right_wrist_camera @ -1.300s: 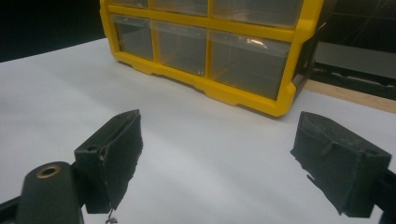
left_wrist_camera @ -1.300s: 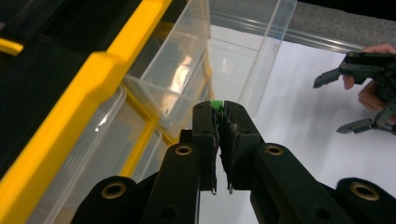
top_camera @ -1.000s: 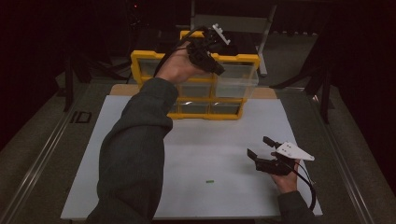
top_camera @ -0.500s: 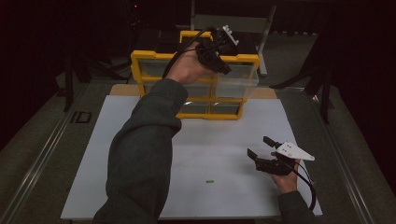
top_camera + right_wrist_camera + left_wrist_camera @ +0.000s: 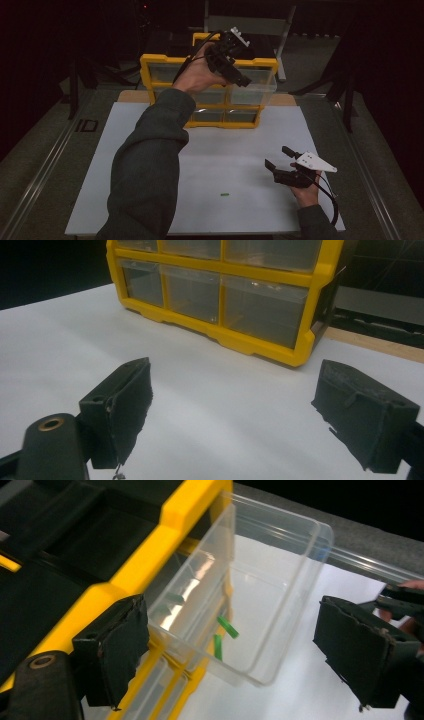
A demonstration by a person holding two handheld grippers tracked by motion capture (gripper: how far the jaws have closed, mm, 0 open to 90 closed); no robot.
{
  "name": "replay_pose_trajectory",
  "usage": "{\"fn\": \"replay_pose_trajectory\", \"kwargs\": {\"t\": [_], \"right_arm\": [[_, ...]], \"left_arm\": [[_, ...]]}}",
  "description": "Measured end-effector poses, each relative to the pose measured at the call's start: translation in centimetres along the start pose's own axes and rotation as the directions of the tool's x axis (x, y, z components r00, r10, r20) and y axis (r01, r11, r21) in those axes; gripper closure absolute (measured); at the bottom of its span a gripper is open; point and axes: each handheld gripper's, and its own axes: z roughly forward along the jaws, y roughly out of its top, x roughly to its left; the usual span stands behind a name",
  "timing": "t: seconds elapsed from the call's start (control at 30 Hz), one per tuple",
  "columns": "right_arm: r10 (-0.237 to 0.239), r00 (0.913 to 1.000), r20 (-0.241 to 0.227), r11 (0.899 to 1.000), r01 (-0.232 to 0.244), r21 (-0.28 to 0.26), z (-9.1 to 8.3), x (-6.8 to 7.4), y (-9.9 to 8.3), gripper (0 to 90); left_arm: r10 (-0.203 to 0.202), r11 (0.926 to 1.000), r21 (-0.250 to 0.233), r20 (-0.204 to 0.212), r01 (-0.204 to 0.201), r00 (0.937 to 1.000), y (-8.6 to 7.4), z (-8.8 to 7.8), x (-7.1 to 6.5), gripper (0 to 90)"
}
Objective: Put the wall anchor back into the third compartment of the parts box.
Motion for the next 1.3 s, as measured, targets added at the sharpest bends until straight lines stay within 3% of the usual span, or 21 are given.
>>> {"fn": "replay_pose_trajectory", "kwargs": {"t": [0.17,0.63,0.97,1.3], "right_arm": [[0.000,1.0000,0.000,1.000,0.000,0.002,0.0,0.0,0.0,15.3],[-0.003,1.0000,0.005,1.000,0.003,0.009,0.1,0.1,0.0,14.7],[-0.013,0.9999,0.006,1.000,0.013,0.001,-0.1,0.2,0.2,13.6],[-0.009,0.9999,0.012,1.000,0.009,-0.024,-0.2,0.3,0.3,11.8]], "left_arm": [[0.016,0.9998,0.009,-0.015,-0.015,0.9998,-1.1,-0.4,-0.3,10.7],[0.058,0.9982,0.015,-0.020,-0.058,0.9981,-4.3,-1.1,-1.7,10.8],[0.085,0.9963,0.008,0.003,-0.085,0.9964,-6.8,-1.2,-3.6,10.6],[0.115,0.9915,0.058,0.031,-0.116,0.9929,-9.5,0.8,-5.8,9.8]]}}
